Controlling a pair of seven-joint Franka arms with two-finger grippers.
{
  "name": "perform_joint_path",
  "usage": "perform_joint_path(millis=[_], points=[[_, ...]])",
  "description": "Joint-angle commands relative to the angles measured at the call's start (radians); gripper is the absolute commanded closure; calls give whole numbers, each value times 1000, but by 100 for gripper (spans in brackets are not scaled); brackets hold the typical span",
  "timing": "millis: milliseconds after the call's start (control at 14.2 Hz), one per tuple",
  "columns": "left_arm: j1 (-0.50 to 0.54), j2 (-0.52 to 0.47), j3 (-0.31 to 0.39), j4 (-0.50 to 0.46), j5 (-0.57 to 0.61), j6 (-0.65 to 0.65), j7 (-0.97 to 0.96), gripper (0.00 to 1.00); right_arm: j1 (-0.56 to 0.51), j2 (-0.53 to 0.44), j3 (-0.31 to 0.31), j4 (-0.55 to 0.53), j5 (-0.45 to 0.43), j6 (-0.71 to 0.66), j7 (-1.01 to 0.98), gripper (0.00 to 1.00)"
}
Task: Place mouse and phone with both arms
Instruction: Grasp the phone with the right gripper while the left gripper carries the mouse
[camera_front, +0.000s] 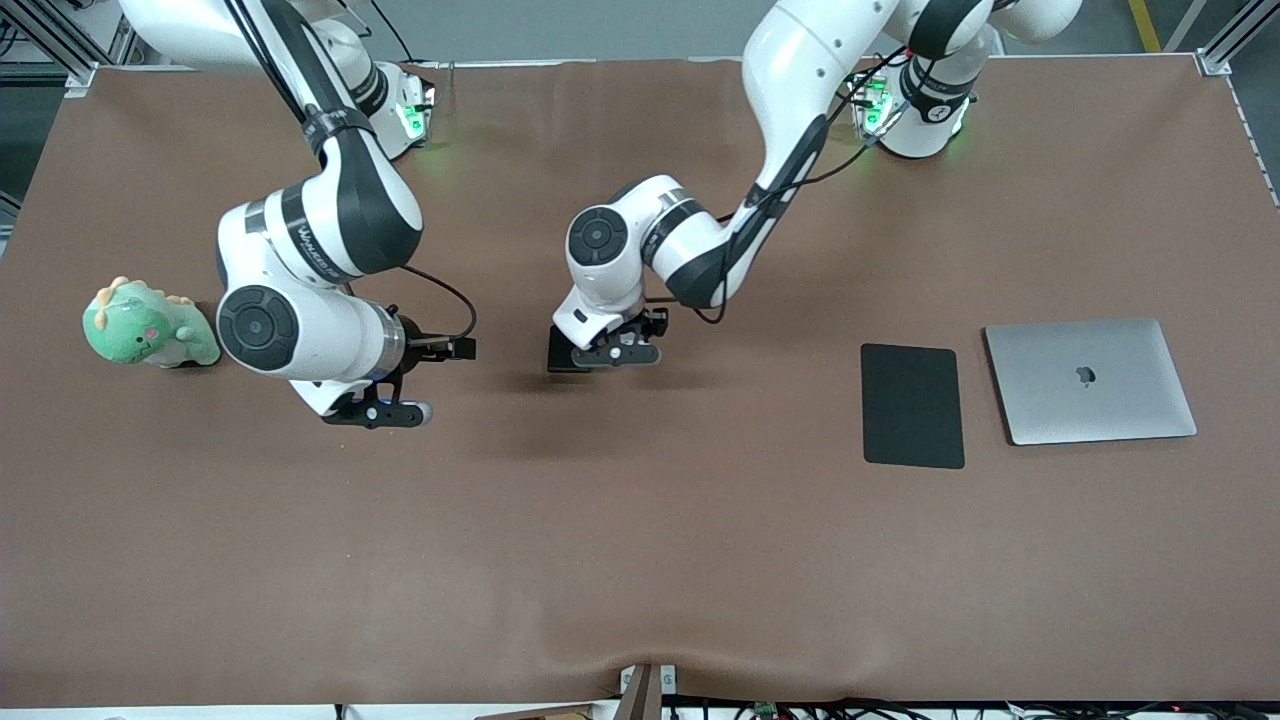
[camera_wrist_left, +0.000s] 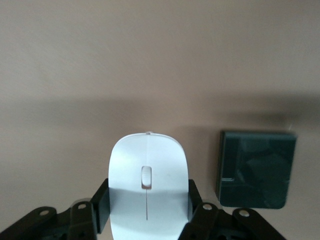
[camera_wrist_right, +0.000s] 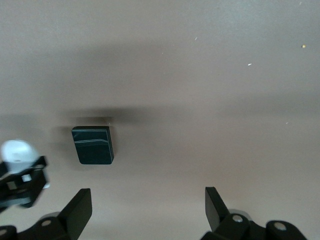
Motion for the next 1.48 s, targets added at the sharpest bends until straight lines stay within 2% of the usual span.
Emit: perform_joint_path(millis=[0,352,562,914,1406], points=[[78,-101,-1,-23,-20,-56,6,100,17,5,-7,-27,17,50,10,0],[251,-184,1,-24,-11,-70,9,100,76,9,-9,-139,17,229,10,0],[346,-226,1,-26,-5,-127,83,100,122,29,-7,-219,17,375,44,0],[484,-257,4,-27,-3,-197,247,100,210,118,-9,-222,17,521,154,0],[596,-270,1,-69,81,-208,468,100,257,205,-7,-224,17,601,208,0]])
